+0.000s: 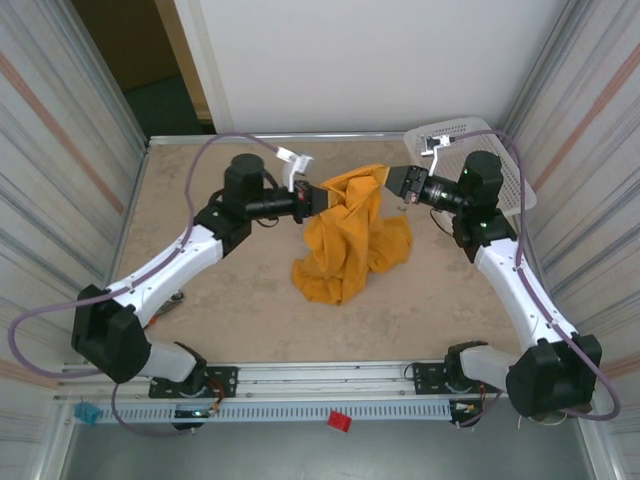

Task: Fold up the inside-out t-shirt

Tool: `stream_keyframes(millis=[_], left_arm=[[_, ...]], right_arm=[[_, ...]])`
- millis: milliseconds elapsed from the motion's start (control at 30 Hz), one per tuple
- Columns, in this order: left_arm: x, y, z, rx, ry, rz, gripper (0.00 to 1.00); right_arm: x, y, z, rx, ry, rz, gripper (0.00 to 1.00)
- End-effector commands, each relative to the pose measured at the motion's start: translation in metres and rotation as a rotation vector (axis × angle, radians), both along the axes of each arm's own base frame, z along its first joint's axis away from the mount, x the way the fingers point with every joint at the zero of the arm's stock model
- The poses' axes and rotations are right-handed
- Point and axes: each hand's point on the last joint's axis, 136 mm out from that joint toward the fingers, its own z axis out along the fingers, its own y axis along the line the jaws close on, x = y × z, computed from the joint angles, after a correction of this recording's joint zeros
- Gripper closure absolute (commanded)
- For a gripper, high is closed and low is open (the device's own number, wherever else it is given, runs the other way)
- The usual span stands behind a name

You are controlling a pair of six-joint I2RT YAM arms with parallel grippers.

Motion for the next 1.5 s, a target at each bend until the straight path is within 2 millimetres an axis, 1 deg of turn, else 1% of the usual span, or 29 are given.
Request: stream_keyframes(millis=[0,33,67,100,133,167,300,367,467,567,633,733,767,867,900,933,1033,1067,1100,1133,1167,1233,1267,1333,1367,1400,1467], left_arm=[[-0.032,0.014,0.066,-0.229,-0.073,-0.200,1.00],[-0.034,0.014,0.071,-0.260,-0.064,-0.235,1.00],[-0.036,0.014,0.075,-0.280,-0.055,-0.257,1.00],[-0.036,0.013,0.078,-0.295,-0.044,-0.276,1.00],[-0.035,0.012,0.079,-0.303,-0.035,-0.287,1.00],[-0.034,0.011,0.080,-0.308,-0.031,-0.288,1.00],[-0.026,0.011,0.078,-0.297,-0.027,-0.257,1.00],[-0.024,0.011,0.079,-0.297,-0.032,-0.249,1.00],[-0.024,0.011,0.081,-0.296,-0.033,-0.249,1.00],[-0.023,0.011,0.079,-0.287,-0.031,-0.237,1.00],[-0.023,0.011,0.079,-0.286,-0.028,-0.232,1.00],[-0.024,0.013,0.080,-0.285,-0.032,-0.225,1.00],[-0.024,0.013,0.079,-0.283,-0.032,-0.224,1.00],[-0.026,0.014,0.082,-0.284,-0.038,-0.224,1.00],[-0.026,0.014,0.082,-0.284,-0.039,-0.224,1.00],[-0.027,0.014,0.082,-0.283,-0.038,-0.224,1.00],[-0.024,0.015,0.080,-0.277,-0.038,-0.206,1.00],[-0.022,0.016,0.078,-0.274,-0.039,-0.190,1.00],[-0.019,0.016,0.076,-0.271,-0.036,-0.169,1.00],[-0.015,0.018,0.072,-0.266,-0.030,-0.139,1.00],[-0.008,0.022,0.065,-0.258,-0.022,-0.094,1.00],[0.009,0.033,0.048,-0.239,0.001,0.008,1.00],[0.017,0.041,0.038,-0.233,0.016,0.057,1.00],[0.032,0.058,0.018,-0.231,0.055,0.141,0.84],[0.037,0.066,0.010,-0.234,0.070,0.178,0.71],[0.040,0.072,0.004,-0.235,0.082,0.195,0.61],[0.040,0.079,-0.003,-0.226,0.091,0.211,0.53]], right_arm=[[0.029,-0.011,-0.031,-0.032,0.100,-0.107,1.00],[0.037,-0.012,-0.047,-0.059,0.150,-0.122,0.91],[0.041,-0.013,-0.058,-0.077,0.188,-0.131,0.74],[0.043,-0.014,-0.065,-0.090,0.216,-0.135,0.62],[0.041,-0.015,-0.065,-0.092,0.219,-0.140,0.56],[0.038,-0.016,-0.063,-0.096,0.215,-0.149,0.52],[0.011,-0.030,-0.038,-0.161,0.163,-0.230,0.45],[-0.004,-0.033,-0.024,-0.170,0.130,-0.256,0.39],[-0.017,-0.023,-0.007,-0.162,0.101,-0.247,0.28],[-0.023,-0.006,0.001,-0.155,0.088,-0.211,0.25],[-0.025,0.005,0.001,-0.169,0.083,-0.193,0.24],[-0.027,0.018,-0.012,-0.205,0.103,-0.175,0.26],[-0.027,0.021,-0.020,-0.224,0.115,-0.177,0.27],[-0.027,0.026,-0.036,-0.254,0.141,-0.181,0.27],[-0.026,0.027,-0.039,-0.256,0.145,-0.181,0.30],[-0.025,0.028,-0.041,-0.255,0.149,-0.178,0.38],[-0.026,0.033,-0.042,-0.244,0.159,-0.148,0.75],[-0.028,0.034,-0.039,-0.239,0.153,-0.141,0.99],[-0.029,0.032,-0.035,-0.236,0.144,-0.142,1.00],[-0.031,0.030,-0.030,-0.231,0.135,-0.145,1.00],[-0.033,0.027,-0.020,-0.215,0.118,-0.140,1.00],[-0.038,0.018,0.008,-0.167,0.072,-0.121,1.00],[-0.041,0.012,0.027,-0.136,0.041,-0.111,1.00],[-0.048,0.002,0.062,-0.082,-0.018,-0.087,1.00],[-0.051,-0.002,0.080,-0.054,-0.050,-0.069,1.00],[-0.056,-0.003,0.096,-0.030,-0.083,-0.046,1.00],[-0.061,-0.002,0.116,-0.005,-0.120,-0.005,1.00]])
